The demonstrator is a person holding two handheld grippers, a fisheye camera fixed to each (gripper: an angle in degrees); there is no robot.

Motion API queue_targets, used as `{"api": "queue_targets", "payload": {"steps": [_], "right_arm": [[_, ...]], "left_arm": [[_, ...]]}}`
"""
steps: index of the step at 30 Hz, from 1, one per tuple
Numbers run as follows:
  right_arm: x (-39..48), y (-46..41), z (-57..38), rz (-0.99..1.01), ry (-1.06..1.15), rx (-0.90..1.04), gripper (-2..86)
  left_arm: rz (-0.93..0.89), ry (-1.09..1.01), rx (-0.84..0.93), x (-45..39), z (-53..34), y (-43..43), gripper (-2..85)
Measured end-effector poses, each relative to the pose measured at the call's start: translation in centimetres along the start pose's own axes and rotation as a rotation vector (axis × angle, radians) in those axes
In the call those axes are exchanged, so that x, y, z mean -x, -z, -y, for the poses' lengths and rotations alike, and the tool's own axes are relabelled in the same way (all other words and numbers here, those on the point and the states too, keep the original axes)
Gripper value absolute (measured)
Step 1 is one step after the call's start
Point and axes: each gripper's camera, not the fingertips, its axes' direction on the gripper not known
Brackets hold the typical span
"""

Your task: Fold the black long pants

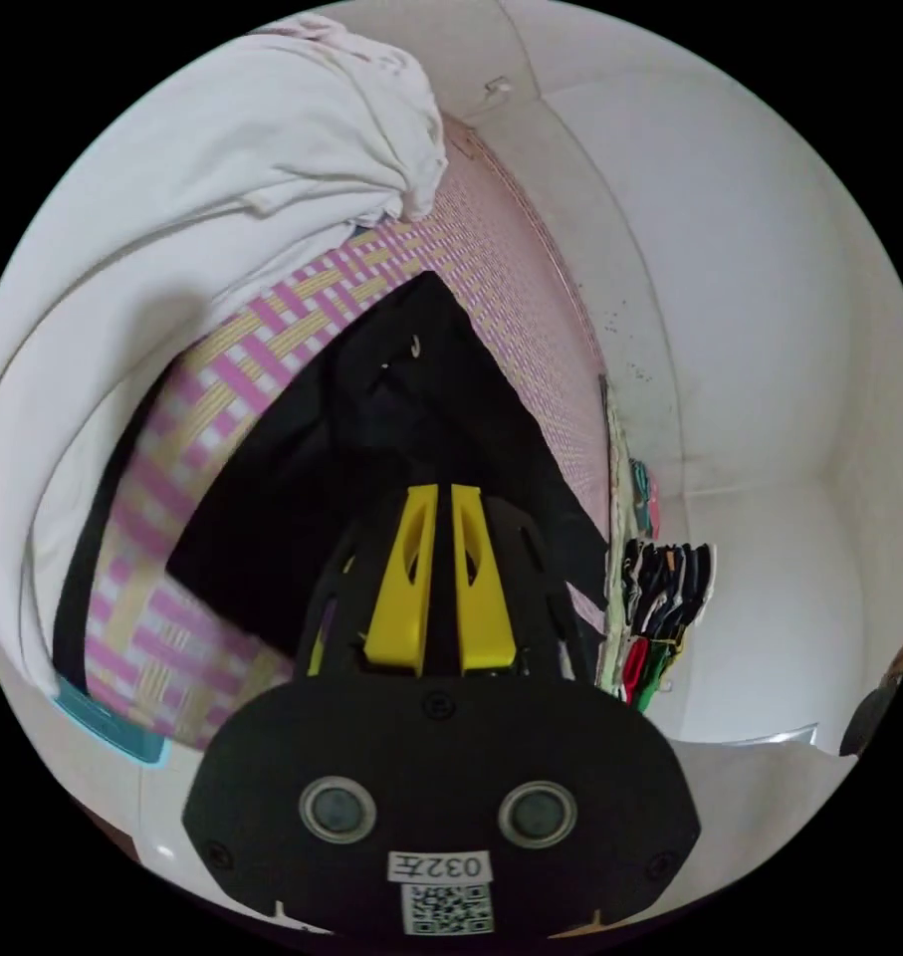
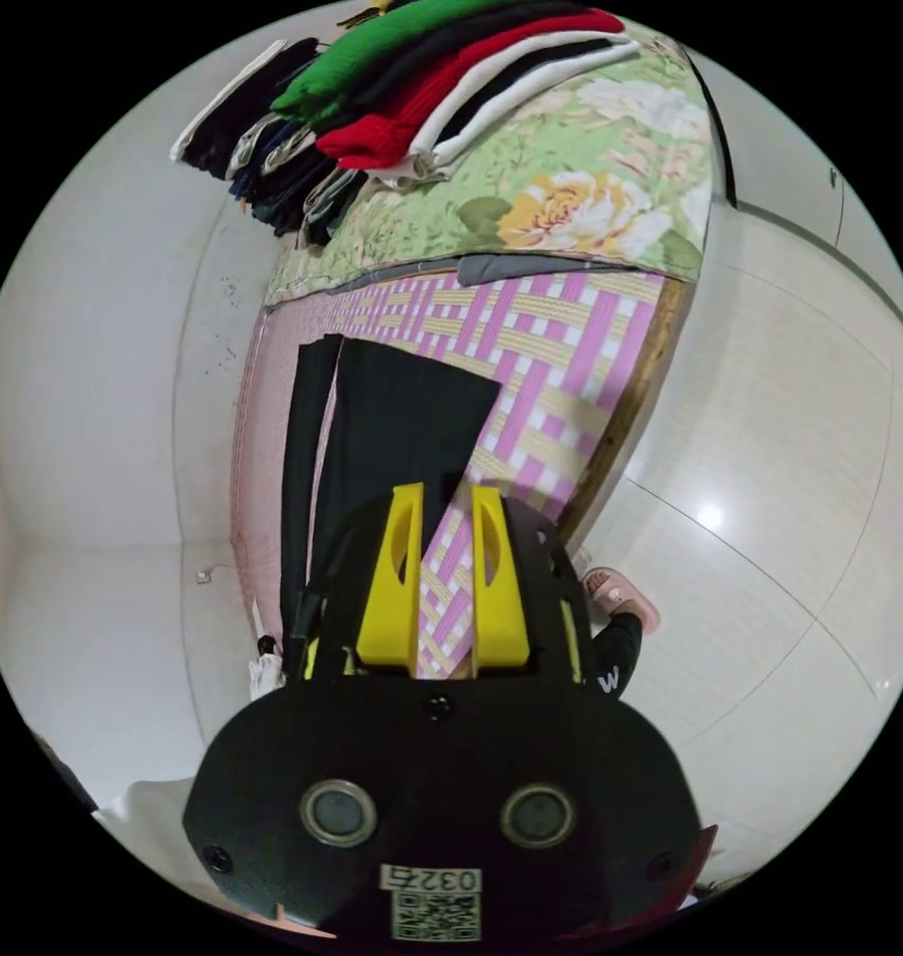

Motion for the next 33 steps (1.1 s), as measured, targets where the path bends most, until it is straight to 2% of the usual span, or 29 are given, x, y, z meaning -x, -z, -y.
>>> {"api": "queue_targets", "payload": {"steps": [5,10,16,20,22,24,27,33], "right_arm": [[-1.2,-0.3,1.4,0.022,-0.015,0.015,8.2],[-1.8,-0.5,2.5,0.087,0.001,0.04,8.1],[-1.9,-1.4,3.7,0.146,0.026,0.098,6.7],[-0.6,-1.5,4.2,0.142,0.081,0.116,2.7],[0.4,-0.8,4.4,0.173,0.119,0.099,1.6],[1.8,0.5,4.7,0.236,0.175,0.067,0.3],[3.7,2.6,4.7,0.304,0.231,0.023,-0.4],[7.8,5.9,4.4,0.351,0.318,-0.051,-0.7]], "left_arm": [[0.056,0.124,-0.048,6.3,-6.3,4.7,6.1],[0.051,0.179,-0.031,10.4,-9.7,4.5,7.8],[-0.128,0.261,-0.171,14.9,-12.6,3.7,7.0],[-0.113,0.324,-0.207,16.1,-13.1,2.8,3.7],[-0.168,0.333,-0.24,16.6,-13.7,3.0,0.8],[-0.318,0.283,-0.263,16.9,-14.1,3.5,-1.2],[-0.394,0.239,-0.312,16.9,-14.5,4.8,-1.5],[-0.56,0.293,-0.363,18.0,-14.5,6.0,-1.6]]}}
